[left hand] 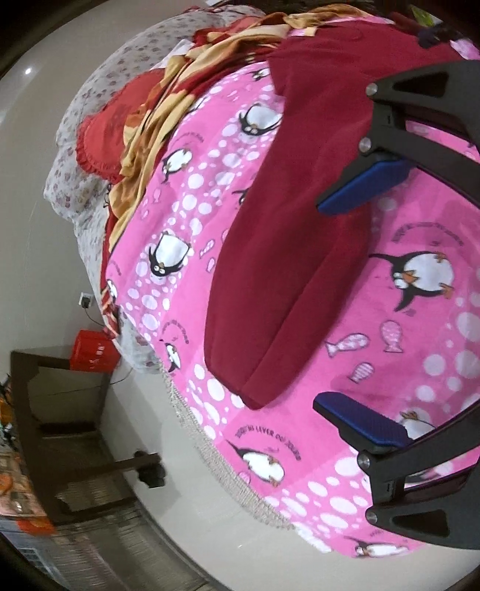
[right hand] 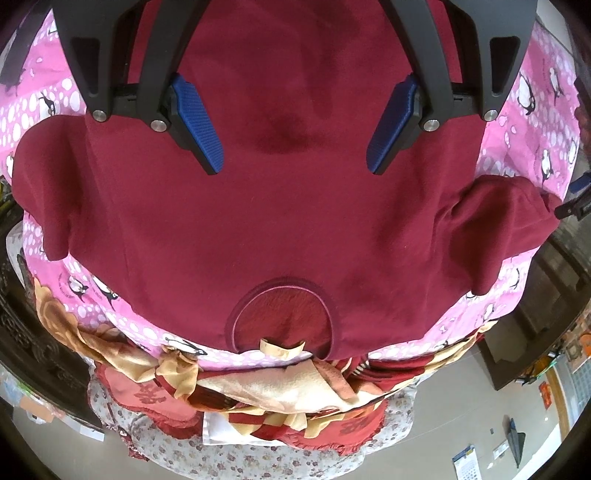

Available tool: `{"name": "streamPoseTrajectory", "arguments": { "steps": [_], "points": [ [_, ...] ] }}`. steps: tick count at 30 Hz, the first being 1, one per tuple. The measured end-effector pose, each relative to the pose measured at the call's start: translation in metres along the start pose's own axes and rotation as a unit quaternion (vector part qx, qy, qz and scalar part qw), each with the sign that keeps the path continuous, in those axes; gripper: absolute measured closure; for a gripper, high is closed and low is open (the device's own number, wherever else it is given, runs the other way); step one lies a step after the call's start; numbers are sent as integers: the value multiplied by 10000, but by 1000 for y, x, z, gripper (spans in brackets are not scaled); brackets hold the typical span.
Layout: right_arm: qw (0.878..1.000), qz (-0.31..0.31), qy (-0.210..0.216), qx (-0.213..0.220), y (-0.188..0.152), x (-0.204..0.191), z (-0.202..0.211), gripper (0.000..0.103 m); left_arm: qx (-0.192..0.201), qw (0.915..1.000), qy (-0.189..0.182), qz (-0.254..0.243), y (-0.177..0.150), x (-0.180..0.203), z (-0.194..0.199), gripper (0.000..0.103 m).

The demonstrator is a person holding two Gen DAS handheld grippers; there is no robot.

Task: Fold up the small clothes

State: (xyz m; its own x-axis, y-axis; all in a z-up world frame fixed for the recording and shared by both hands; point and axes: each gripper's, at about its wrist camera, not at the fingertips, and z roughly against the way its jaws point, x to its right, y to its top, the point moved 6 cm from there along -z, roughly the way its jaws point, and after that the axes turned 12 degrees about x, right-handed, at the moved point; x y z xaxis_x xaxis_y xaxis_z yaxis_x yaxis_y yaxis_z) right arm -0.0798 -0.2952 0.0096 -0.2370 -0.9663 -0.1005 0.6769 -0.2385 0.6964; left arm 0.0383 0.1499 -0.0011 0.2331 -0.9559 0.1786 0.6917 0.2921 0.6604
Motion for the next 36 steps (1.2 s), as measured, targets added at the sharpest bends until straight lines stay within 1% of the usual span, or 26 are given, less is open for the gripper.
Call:
{"name": "streamPoseTrajectory", "arguments": {
  "steps": [1,3,4,7,8,9,10,11,12,13,15,16,18,20,21,23,26,27,29,30,32,33,34,35,36],
  "points": [
    [10000,-4,17,-9,0,0,0,23,-10,10000,-29,60,1,0,-5,7],
    [10000,-6,38,-23,-1,-2,0,23,-37,9999,22,160,3,-2,-16,19],
    [10000,5,59,-31,-1,-3,0,23,7,9998,89,165,6,-3,-23,21],
    [9999,41,85,-38,-2,-5,1,23,163,9998,43,113,14,-1,-36,35],
    [9999,39,93,-37,-1,-5,1,23,188,9997,49,121,17,0,-36,48],
    [9999,32,103,-35,-1,-5,2,23,238,9996,75,116,23,0,-33,74],
    [9999,21,108,-28,-1,-4,3,23,266,9996,65,105,27,1,-30,88],
    [9999,11,105,-17,-1,-3,4,23,292,9995,-52,119,35,5,-22,93],
    [10000,-4,95,2,0,-1,5,23,400,9988,-232,144,43,11,-10,93],
    [10000,-40,73,44,2,2,8,23,523,9981,-323,111,49,16,-1,93],
    [9999,-114,49,119,5,9,12,23,855,9949,-527,-132,65,37,28,94],
    [9998,-139,41,142,6,11,13,23,1044,9915,-720,-292,72,54,46,94],
    [9995,-236,0,213,9,20,18,23,1237,9845,-1119,-541,79,89,77,94],
    [9992,-310,-23,242,10,27,20,23,1326,9768,-1512,-732,79,123,100,94],
    [9991,-341,-43,256,10,30,22,23,1363,9708,-1760,-891,74,147,114,94],
    [9985,-430,-135,304,11,42,26,23,1335,9611,-2129,-1142,63,185,130,94],
    [9967,-628,-307,408,13,66,35,23,1097,9413,-2725,-1662,21,254,147,94],
    [9959,-700,-358,436,14,74,38,23,951,9359,-2868,-1809,4,276,146,94],
    [9936,-892,-490,495,14,95,45,23,659,9285,-3055,-2006,-32,311,137,94],
    [9926,-961,-549,510,14,103,47,23,438,9226,-3178,-2143,-58,332,129,94],
    [9899,-1115,-704,514,12,122,52,23,134,9131,-3317,-2369,-98,358,118,94],
    [9886,-1191,-775,488,9,132,53,23,-70,9067,-3365,-2540,-124,372,108,94],
    [9881,-1225,-802,472,7,136,53,23,-189,9030,-3396,-2624,-139,378,103,92],
    [9872,-1276,-848,444,4,142,53,23,-379,8970,-3445,-2744,-157,383,97,90],
    [9864,-1314,-896,419,2,147,53,23,-650,8907,-3463,-2872,-174,385,91,86]
  ]
}}
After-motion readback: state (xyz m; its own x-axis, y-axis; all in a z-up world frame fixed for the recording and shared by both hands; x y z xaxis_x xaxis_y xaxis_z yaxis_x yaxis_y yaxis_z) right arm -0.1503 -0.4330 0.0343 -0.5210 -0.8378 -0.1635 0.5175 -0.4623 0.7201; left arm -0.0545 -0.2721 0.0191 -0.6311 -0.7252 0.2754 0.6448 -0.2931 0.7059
